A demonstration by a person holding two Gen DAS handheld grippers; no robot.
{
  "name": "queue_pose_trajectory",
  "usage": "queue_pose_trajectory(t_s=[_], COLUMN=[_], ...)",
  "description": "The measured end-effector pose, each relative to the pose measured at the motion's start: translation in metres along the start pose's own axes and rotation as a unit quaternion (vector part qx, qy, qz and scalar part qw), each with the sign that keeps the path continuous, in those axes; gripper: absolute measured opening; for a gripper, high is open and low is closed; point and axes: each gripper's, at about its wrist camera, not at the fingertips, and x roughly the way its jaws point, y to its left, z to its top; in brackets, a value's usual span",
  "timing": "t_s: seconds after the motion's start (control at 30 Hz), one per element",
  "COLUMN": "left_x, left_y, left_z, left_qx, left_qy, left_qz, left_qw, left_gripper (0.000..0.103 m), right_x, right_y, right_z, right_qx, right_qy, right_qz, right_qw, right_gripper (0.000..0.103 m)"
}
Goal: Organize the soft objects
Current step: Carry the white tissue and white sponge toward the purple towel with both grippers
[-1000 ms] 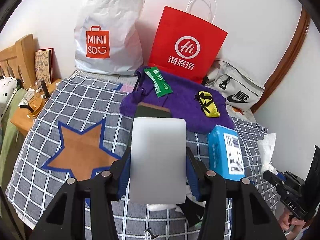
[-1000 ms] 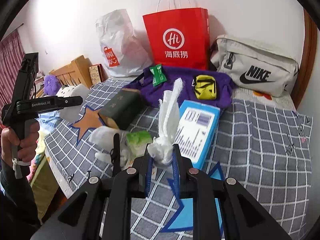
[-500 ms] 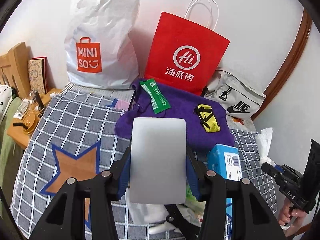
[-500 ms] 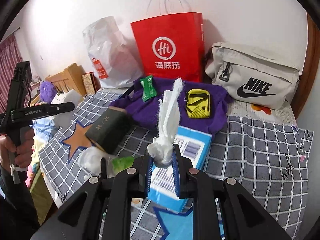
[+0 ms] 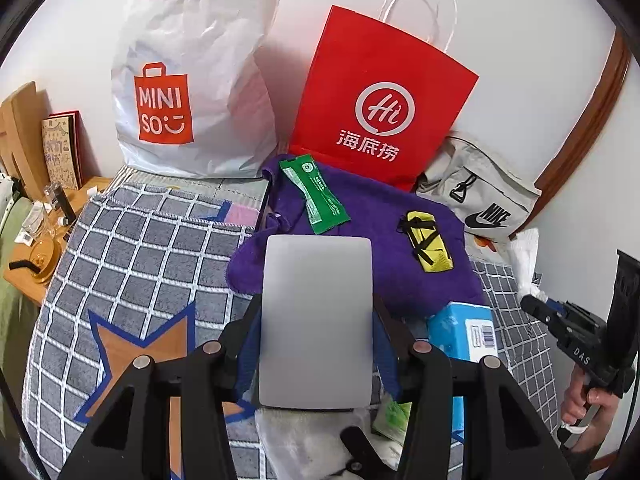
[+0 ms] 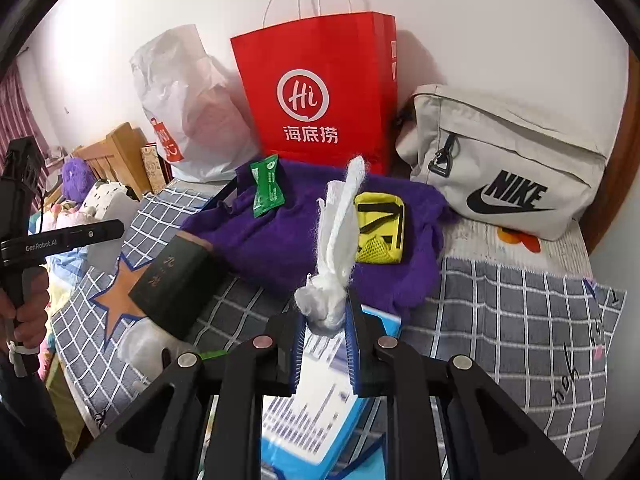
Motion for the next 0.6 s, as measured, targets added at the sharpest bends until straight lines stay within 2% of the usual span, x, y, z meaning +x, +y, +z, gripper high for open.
queue_pose_trajectory(t_s=[0.37, 0.6], left_x=[0.037, 0.063], left_y=[0.005, 0.001], left_z=[0.025, 0.037], left_qx=[0.004, 0.015], left_qy=[0.014, 0.023], left_qz=[0.011, 0.017], left_qw=[0.9998, 0.9995], left_gripper=[0.047, 0.047], right_x=[0.05, 0.087], right_y=[-0.014, -0.024], right_z=[0.032, 0.037], right_qx=[-0.001, -0.003], right_qy=[0.014, 0.038], right_qz=[0.006, 0.019], right_qw=[1.0, 0.999], right_gripper=[0.018, 0.018])
